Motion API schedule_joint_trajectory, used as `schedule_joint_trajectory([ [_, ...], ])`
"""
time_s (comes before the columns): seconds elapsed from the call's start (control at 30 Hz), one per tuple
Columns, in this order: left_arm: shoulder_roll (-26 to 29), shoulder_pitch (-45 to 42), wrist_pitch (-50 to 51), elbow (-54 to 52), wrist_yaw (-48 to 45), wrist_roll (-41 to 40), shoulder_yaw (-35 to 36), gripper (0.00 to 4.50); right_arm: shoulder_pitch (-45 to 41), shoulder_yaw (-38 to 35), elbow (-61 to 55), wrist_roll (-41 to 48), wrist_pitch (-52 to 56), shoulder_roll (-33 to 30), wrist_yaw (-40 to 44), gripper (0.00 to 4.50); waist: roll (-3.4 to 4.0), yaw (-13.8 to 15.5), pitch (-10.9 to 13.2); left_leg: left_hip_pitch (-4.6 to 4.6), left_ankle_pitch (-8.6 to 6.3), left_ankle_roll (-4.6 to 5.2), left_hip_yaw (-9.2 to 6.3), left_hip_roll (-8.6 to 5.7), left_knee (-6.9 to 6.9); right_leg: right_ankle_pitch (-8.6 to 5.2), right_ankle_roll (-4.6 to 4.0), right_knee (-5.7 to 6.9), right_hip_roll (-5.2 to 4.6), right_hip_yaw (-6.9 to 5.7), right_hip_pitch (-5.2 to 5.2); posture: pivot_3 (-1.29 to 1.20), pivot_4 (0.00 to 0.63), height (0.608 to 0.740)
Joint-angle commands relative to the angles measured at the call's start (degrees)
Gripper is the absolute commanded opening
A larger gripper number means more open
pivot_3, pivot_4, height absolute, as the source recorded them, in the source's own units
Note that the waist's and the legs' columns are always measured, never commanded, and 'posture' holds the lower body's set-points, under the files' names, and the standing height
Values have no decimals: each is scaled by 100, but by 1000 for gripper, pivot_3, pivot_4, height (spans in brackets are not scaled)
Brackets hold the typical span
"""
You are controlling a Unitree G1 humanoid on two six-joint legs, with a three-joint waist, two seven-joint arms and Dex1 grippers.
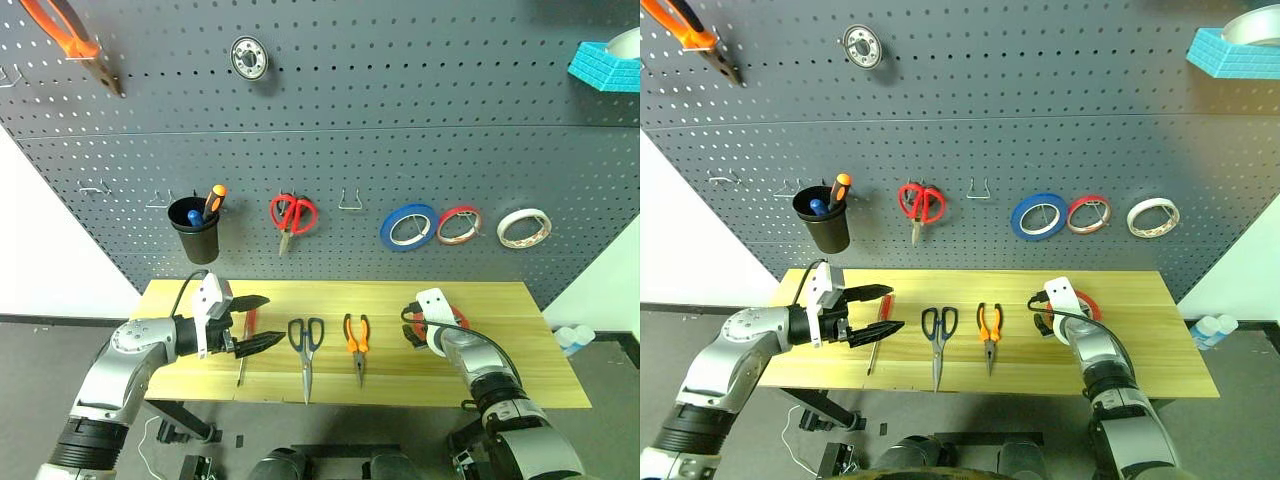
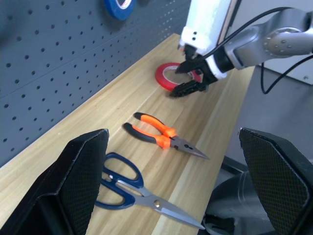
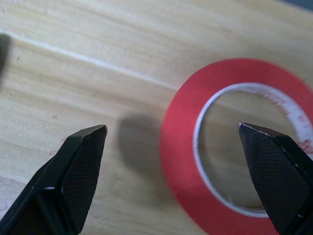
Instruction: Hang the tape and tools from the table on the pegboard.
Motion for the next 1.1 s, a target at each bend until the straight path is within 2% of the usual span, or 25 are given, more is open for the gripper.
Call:
schedule_joint_trajectory([
  [0.03,55,-112,-1,-139,-18,-58,-15,4440,-209,-25,95,20,4,58,10,4500,0,-1,0,0,0,0,0,0,0,0,0,0,0,0,0,5,0,718],
  [0.8,73,-388,39,-393,103,-103,83,4440,-688,-48,870,-7,-149,166,-102,4500,-1,5,-1,3,3,-5,2,2,0,1,-1,4,4,4,0,32,0,718],
  [0.9,60,-415,32,-390,116,-106,80,4500,-693,-68,885,-9,-185,131,-140,3889,-1,1,-1,3,5,-9,2,2,0,1,-1,4,4,5,0,28,0,718],
  [1.1,51,-458,32,-389,138,-118,87,4500,-697,-97,901,13,-208,95,-176,1916,-1,2,-1,3,6,-10,2,2,0,1,-1,5,5,6,-1,26,0,718],
])
